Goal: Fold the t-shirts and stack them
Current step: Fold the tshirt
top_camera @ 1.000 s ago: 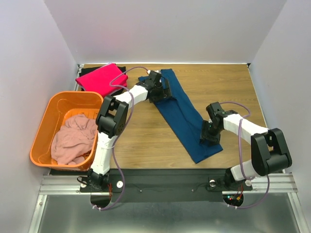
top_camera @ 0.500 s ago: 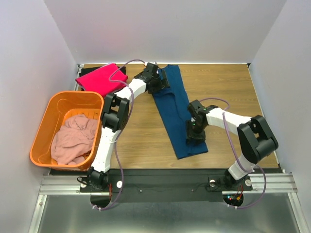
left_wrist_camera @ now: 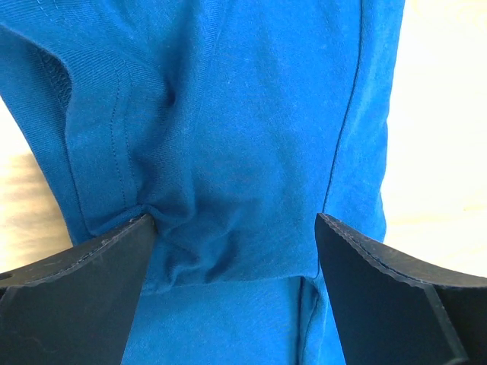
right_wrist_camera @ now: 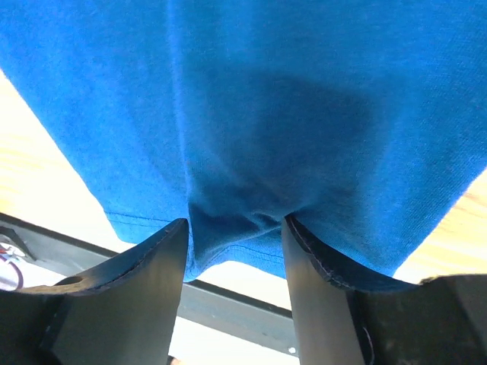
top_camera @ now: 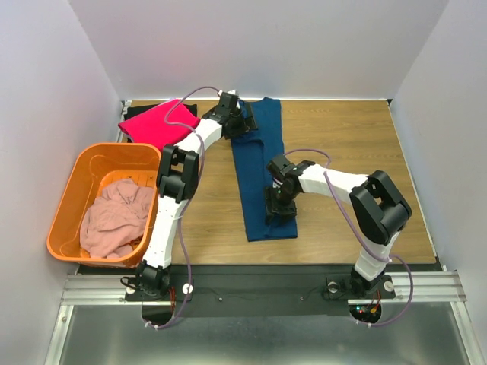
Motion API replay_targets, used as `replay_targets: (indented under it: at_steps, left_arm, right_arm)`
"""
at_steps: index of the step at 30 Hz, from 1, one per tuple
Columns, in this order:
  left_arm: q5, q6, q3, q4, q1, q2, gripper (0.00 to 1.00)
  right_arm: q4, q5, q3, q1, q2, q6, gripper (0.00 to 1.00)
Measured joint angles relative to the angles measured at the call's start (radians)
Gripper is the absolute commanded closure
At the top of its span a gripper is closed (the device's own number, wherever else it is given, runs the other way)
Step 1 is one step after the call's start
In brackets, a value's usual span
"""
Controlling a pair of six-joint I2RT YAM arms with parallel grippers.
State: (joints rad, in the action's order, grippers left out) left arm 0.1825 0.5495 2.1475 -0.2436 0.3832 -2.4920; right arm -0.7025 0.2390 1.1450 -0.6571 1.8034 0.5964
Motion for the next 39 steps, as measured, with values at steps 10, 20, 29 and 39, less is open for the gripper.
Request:
replay_targets:
  at_steps: [10, 20, 29, 39]
  left_arm:
    - [0.008, -0.1, -0.218, 0.074, 0.003, 0.169, 0.01]
    - [-0.065, -0.099, -0.751, 0.18, 0.09, 0.838, 0.01]
    - [-0.128, 0.074, -1.284, 0.167, 0.322, 1.118, 0.01]
    - [-0.212, 0.266, -1.513, 0.143, 0.407, 1.367, 0.02]
  right_arm:
    - [-0.002, -0.002, 0.026, -0.03, -0.074, 0.026, 0.33]
    - [-0.002, -0.13, -0.135, -0.03, -0.34, 0.092, 0.33]
    - [-0.008, -0.234, -0.307, -0.03, -0.393, 0.131, 0.36]
    - [0.038, -0.263, -0.375, -0.03, -0.439, 0.145, 0.41]
